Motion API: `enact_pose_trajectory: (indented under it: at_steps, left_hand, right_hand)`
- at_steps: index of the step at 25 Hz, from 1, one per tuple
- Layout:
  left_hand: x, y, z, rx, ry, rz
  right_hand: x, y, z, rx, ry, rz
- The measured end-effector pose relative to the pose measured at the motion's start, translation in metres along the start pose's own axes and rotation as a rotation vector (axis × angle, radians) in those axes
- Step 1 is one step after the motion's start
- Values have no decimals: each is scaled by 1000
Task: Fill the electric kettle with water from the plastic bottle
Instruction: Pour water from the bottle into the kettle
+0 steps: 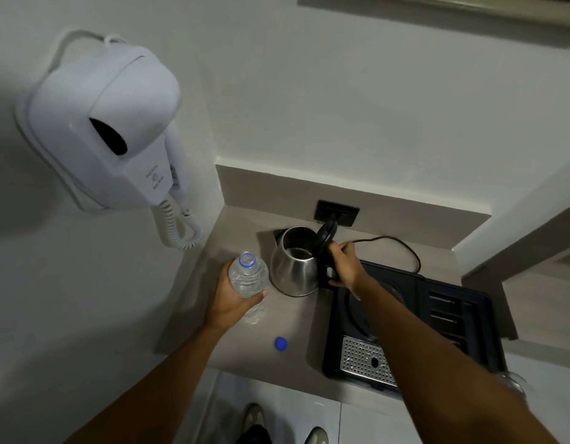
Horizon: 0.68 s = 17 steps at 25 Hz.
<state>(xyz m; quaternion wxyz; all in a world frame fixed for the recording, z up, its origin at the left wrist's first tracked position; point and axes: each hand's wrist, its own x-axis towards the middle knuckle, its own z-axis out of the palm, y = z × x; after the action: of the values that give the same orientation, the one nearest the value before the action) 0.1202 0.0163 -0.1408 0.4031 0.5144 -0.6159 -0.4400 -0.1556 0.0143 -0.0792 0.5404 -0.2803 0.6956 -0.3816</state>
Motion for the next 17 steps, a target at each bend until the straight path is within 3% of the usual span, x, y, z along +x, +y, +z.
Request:
enact_pose_trajectory:
  at_steps: [8, 12, 17]
  left_hand:
    - [17, 37, -15, 254, -279, -31]
    - [36, 65, -17, 575, -276, 45]
    - [60, 90, -8, 679, -445, -15]
  right_hand:
    - [3, 3, -1, -12, 12, -11]
    - [3, 2, -2, -37, 11, -10]
    - [3, 1, -1, -16, 18, -1]
